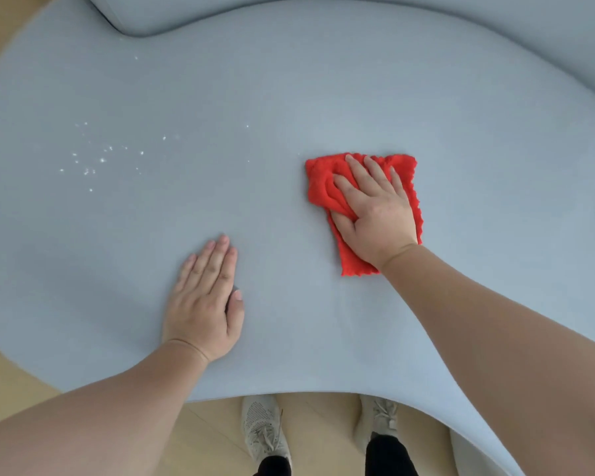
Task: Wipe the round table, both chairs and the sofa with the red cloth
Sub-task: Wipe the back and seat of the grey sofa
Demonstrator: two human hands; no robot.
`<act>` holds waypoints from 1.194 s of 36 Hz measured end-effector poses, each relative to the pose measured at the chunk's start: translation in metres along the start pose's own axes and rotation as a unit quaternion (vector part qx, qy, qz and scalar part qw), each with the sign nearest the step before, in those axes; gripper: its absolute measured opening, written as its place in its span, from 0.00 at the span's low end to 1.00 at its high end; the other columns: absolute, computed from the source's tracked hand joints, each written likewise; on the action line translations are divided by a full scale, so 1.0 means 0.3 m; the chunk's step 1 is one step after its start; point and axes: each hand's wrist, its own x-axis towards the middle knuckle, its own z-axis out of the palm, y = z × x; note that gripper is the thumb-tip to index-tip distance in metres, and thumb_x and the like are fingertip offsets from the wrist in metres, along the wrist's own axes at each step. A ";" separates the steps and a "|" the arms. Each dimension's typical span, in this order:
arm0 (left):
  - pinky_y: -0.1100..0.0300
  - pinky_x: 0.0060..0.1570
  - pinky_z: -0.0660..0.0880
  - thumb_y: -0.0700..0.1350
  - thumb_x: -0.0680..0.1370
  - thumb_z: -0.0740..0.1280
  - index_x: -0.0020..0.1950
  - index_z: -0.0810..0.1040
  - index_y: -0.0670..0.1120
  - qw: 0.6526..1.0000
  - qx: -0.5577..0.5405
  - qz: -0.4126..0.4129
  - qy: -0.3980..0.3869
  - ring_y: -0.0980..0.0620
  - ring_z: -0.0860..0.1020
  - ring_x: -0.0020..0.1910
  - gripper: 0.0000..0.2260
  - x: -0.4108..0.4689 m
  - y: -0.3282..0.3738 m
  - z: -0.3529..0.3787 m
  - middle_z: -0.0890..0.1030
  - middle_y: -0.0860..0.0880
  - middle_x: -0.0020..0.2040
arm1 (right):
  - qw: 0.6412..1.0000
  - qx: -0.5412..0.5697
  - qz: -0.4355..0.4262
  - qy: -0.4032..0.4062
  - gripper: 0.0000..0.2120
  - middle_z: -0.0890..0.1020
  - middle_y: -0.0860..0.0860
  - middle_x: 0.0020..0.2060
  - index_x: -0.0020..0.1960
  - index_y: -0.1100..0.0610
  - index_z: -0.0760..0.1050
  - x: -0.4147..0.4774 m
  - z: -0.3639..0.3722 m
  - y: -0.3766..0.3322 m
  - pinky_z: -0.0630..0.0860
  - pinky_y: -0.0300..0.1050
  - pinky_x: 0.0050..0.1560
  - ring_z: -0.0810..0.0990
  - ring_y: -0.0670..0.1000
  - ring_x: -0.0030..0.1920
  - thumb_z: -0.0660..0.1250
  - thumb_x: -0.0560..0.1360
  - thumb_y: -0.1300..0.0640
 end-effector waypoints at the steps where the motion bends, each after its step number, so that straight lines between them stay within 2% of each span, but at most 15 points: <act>1: 0.48 0.72 0.56 0.46 0.76 0.52 0.70 0.66 0.35 1.000 0.000 0.001 -0.002 0.43 0.61 0.72 0.25 0.001 -0.001 0.001 0.64 0.40 0.73 | 1.000 0.002 0.005 -0.001 0.23 0.73 0.57 0.69 0.65 0.55 0.77 0.034 0.000 0.013 0.62 0.66 0.70 0.69 0.62 0.70 0.58 0.75 0.46; 5: 0.47 0.72 0.56 0.46 0.77 0.52 0.71 0.65 0.36 1.000 -0.004 0.005 0.002 0.43 0.62 0.72 0.25 0.001 -0.007 0.001 0.64 0.40 0.73 | 1.000 0.004 0.011 0.000 0.24 0.72 0.56 0.70 0.66 0.55 0.75 0.126 0.004 0.063 0.60 0.65 0.70 0.68 0.62 0.71 0.57 0.75 0.44; 11: 0.48 0.73 0.55 0.46 0.76 0.52 0.72 0.63 0.37 1.000 -0.003 0.003 -0.007 0.43 0.61 0.73 0.25 0.008 -0.014 -0.002 0.63 0.41 0.73 | 0.999 -0.002 0.007 -0.043 0.30 0.67 0.55 0.73 0.71 0.53 0.71 0.329 -0.044 0.167 0.54 0.61 0.73 0.62 0.60 0.74 0.52 0.74 0.41; 14: 0.48 0.73 0.55 0.46 0.76 0.52 0.72 0.63 0.37 1.000 -0.001 0.002 -0.010 0.43 0.61 0.73 0.25 0.004 -0.012 0.000 0.63 0.42 0.73 | 0.999 0.000 0.007 -0.043 0.30 0.65 0.55 0.75 0.72 0.53 0.69 0.424 -0.050 0.219 0.52 0.59 0.74 0.60 0.59 0.75 0.54 0.74 0.42; 29: 0.48 0.72 0.55 0.46 0.75 0.53 0.72 0.62 0.39 1.000 0.008 -0.012 -0.019 0.43 0.62 0.72 0.26 0.001 -0.016 0.010 0.65 0.42 0.72 | 1.000 -0.008 0.011 -0.025 0.27 0.65 0.53 0.74 0.72 0.53 0.68 0.654 -0.041 0.321 0.54 0.57 0.75 0.61 0.57 0.75 0.54 0.77 0.43; 33: 0.49 0.73 0.54 0.46 0.75 0.54 0.73 0.61 0.39 1.000 0.008 -0.011 -0.020 0.45 0.59 0.74 0.26 0.002 -0.015 0.013 0.63 0.43 0.74 | 1.000 -0.001 0.021 -0.017 0.27 0.69 0.53 0.72 0.69 0.53 0.70 0.731 -0.036 0.349 0.59 0.56 0.73 0.64 0.56 0.72 0.53 0.75 0.42; 37: 0.50 0.73 0.53 0.46 0.76 0.53 0.73 0.60 0.40 1.000 0.002 -0.007 -0.012 0.48 0.56 0.75 0.26 -0.006 -0.018 0.019 0.53 0.48 0.78 | 0.999 -0.007 0.031 -0.008 0.24 0.74 0.56 0.66 0.64 0.55 0.72 0.781 -0.046 0.349 0.65 0.55 0.67 0.70 0.60 0.66 0.54 0.74 0.44; 43: 0.50 0.73 0.53 0.47 0.76 0.53 0.74 0.59 0.40 1.000 0.006 -0.007 -0.005 0.48 0.57 0.75 0.26 -0.006 -0.016 0.024 0.52 0.48 0.78 | 0.997 -0.025 0.067 0.007 0.24 0.77 0.61 0.58 0.61 0.59 0.74 0.830 -0.046 0.321 0.68 0.55 0.58 0.73 0.63 0.59 0.53 0.75 0.45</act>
